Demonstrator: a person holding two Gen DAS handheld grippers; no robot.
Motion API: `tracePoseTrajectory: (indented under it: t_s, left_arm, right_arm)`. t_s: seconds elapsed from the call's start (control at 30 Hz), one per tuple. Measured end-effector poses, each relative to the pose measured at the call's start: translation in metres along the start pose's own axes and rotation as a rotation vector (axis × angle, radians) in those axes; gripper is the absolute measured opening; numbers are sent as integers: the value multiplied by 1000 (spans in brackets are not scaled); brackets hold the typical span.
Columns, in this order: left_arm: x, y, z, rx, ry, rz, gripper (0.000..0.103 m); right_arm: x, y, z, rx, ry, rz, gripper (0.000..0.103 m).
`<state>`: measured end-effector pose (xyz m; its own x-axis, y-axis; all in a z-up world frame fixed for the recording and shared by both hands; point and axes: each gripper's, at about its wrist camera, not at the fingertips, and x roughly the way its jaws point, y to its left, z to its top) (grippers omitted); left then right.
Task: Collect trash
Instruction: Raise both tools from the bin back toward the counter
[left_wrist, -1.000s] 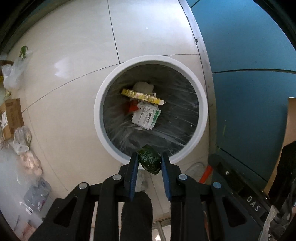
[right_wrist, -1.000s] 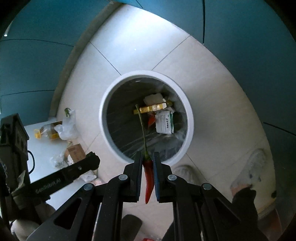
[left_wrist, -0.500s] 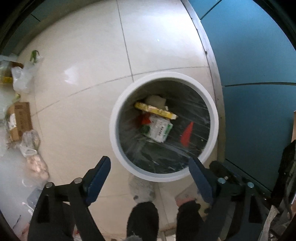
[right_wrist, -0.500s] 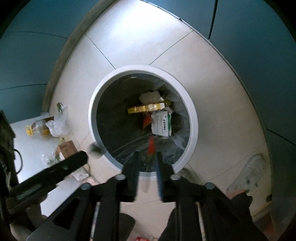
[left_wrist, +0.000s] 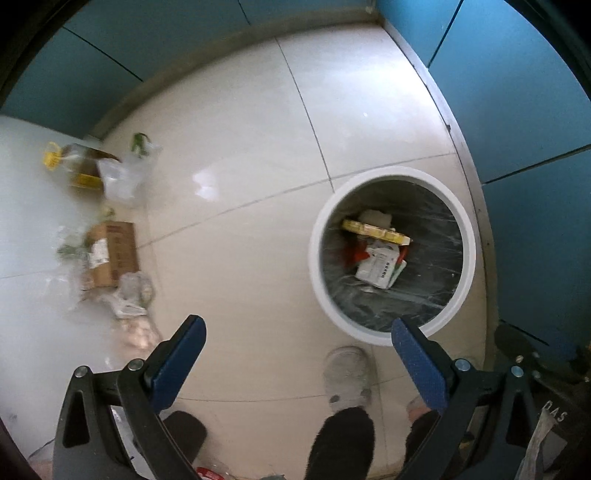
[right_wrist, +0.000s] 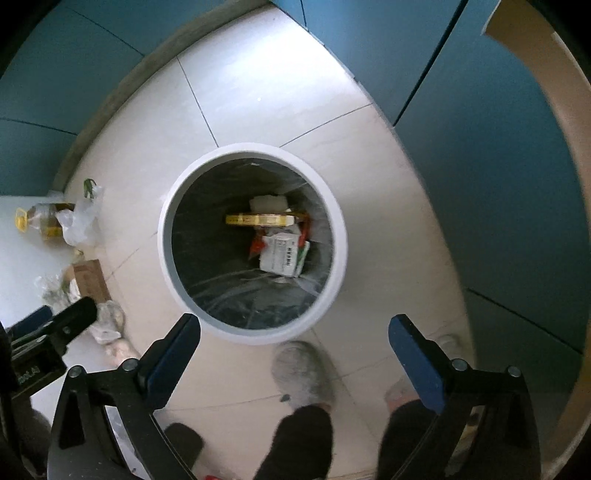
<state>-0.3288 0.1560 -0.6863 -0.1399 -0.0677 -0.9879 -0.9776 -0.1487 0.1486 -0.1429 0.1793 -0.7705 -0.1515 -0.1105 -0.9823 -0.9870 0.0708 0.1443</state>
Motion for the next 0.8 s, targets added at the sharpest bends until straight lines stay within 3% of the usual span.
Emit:
tracePoseTrajectory:
  t_s: [0.33,0.8]
  left_arm:
    - [-105,8,-31,-1,-75,6,103]
    - [-287,13,-98,-3,-184,-25,103]
  right_arm:
    - [-104,12,-32,-79,-59,-30,103]
    - [-323,10,-91,-87,-196,11,103]
